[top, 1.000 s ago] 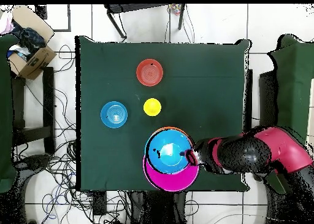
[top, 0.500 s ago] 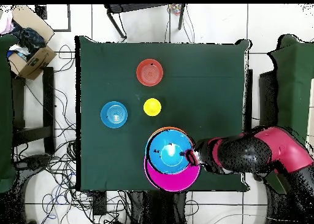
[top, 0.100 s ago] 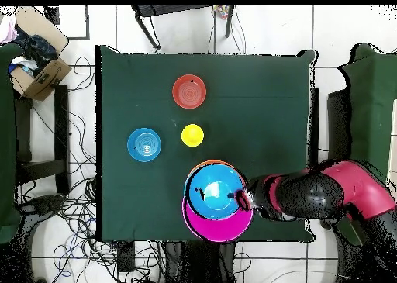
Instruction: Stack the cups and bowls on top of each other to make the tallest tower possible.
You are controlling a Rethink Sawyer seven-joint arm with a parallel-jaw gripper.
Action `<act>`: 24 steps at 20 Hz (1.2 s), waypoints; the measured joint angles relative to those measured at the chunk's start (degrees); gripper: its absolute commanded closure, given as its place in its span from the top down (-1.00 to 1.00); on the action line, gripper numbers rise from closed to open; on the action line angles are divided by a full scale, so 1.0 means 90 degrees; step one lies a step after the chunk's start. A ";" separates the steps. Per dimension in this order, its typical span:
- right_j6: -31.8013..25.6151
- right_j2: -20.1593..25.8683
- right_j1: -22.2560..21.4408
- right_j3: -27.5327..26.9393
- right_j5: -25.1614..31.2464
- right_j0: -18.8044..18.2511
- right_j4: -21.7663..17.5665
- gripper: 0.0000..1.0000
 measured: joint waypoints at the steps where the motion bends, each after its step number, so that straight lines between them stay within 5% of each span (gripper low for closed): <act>1: 0.0000 0.0002 -0.0001 0.0000 0.0006 -0.0002 0.0002 1.00; 15: 0.0000 0.0066 -0.0093 -0.0218 0.0698 0.0178 0.0161 1.00; 24: -0.0174 -0.0033 0.0265 -0.1455 0.0800 0.1049 -0.0328 1.00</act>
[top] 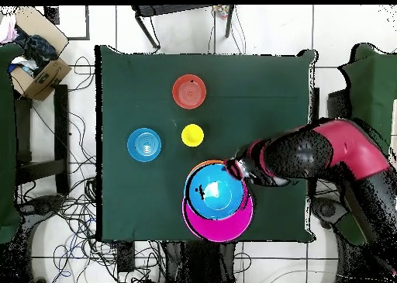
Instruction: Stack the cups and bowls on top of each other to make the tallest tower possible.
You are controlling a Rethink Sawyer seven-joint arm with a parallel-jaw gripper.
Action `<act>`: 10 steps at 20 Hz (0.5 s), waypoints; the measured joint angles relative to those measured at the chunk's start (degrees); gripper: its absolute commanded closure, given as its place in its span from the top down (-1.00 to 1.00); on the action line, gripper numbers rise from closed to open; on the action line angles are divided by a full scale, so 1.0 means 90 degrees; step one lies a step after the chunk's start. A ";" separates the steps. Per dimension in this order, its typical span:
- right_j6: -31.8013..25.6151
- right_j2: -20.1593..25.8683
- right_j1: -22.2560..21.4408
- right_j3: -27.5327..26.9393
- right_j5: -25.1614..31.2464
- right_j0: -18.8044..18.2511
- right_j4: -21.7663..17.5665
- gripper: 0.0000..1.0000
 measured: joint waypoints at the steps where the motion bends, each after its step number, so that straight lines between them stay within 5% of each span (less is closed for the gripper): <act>1: -0.0043 -0.0006 0.0047 -0.0102 -0.0011 0.0066 -0.0063 1.00; 10: -0.1030 -0.0135 0.0700 -0.1448 -0.0296 0.0823 -0.0738 1.00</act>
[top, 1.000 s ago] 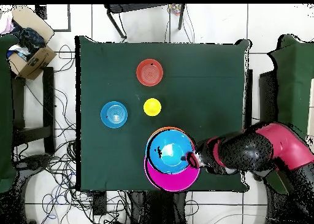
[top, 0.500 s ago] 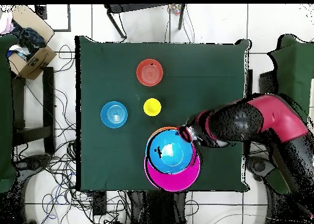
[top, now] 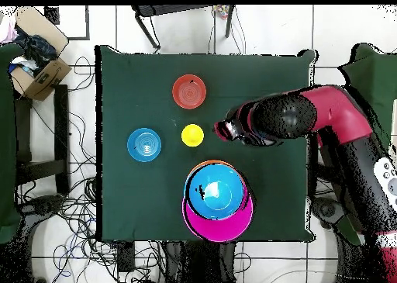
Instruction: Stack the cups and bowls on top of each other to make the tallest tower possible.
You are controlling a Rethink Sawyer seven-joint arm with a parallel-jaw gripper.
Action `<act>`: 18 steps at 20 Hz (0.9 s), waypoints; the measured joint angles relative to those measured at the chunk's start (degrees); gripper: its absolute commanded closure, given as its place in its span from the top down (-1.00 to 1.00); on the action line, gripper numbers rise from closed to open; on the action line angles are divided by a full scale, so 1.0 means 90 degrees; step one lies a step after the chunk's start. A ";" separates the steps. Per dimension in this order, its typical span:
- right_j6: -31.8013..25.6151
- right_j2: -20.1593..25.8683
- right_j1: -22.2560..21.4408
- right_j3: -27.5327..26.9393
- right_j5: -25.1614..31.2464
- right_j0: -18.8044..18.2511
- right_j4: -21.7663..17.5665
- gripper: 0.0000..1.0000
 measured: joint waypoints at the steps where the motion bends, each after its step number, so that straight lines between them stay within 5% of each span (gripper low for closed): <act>1: -0.0186 -0.0056 0.0053 -0.0224 0.0001 0.0115 -0.0001 1.00; 18: -0.0466 -0.0649 0.0517 -0.1766 -0.0722 0.0924 -0.0292 1.00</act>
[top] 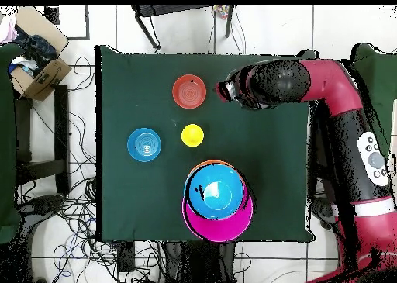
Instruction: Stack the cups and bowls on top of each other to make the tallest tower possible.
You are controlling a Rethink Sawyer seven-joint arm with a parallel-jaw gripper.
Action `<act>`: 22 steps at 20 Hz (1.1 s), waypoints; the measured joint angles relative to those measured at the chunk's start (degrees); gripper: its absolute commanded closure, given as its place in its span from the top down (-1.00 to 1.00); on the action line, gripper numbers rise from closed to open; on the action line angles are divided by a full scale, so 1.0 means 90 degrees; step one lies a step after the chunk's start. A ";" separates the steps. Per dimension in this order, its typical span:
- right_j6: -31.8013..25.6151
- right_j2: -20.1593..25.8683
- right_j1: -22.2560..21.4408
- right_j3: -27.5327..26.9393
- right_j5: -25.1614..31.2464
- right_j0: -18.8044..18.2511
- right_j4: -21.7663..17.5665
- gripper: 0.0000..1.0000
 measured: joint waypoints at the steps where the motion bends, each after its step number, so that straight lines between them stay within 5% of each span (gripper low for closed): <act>1: 0.0000 -0.0066 0.0067 -0.0097 -0.0159 0.0069 -0.0053 1.00; 22: 0.0000 -0.0676 0.0672 -0.0389 -0.1654 0.0349 -0.0204 1.00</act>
